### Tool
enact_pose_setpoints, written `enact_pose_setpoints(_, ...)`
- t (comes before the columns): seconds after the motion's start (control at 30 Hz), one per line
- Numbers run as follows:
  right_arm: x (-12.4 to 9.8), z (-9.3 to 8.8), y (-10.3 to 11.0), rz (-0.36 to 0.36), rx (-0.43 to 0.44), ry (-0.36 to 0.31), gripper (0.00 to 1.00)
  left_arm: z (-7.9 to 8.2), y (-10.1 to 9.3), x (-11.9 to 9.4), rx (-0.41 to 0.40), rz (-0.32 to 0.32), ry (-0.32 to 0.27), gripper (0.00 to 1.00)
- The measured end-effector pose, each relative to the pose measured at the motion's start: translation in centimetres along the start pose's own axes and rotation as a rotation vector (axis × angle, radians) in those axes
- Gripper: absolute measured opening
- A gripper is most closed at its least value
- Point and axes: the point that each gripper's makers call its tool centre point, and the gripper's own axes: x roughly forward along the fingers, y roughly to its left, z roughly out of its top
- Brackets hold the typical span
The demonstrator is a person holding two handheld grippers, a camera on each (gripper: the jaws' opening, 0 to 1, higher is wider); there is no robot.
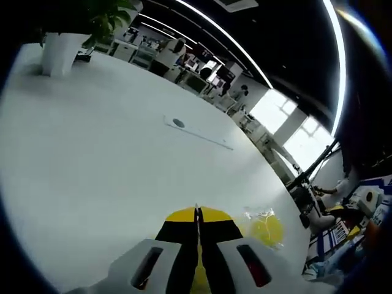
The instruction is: Compare the silicone blocks by pressing each to a similar depth, holding the contact briefly, and releasing to observe deformation and rebound differences across the visible hardness samples.
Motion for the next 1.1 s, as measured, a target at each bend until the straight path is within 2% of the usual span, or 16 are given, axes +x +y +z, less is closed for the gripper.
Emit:
enact_pose_setpoints(0.33, 0.2, -0.2, 0.0, 0.001, 0.015, 0.004, 0.52, -1.1, 2.0, 0.2, 0.061, 0.050, 0.046, 0.00)
enact_pose_setpoints(0.67, 0.2, -0.2, 0.1, 0.001, 0.018, 0.005, 0.51, -1.3, 2.5, 0.4, 0.076, 0.065, 0.064, 0.00)
enact_pose_setpoints(0.9, 0.2, -0.3, 0.1, 0.002, 0.021, 0.004, 0.51, -1.3, 2.5, 0.1, 0.081, 0.052, 0.061, 0.00)
enact_pose_setpoints(1.1, 0.4, -0.5, 0.4, 0.007, 0.021, 0.005, 0.52, -1.0, 2.6, -0.3, 0.147, 0.069, 0.048, 0.08)
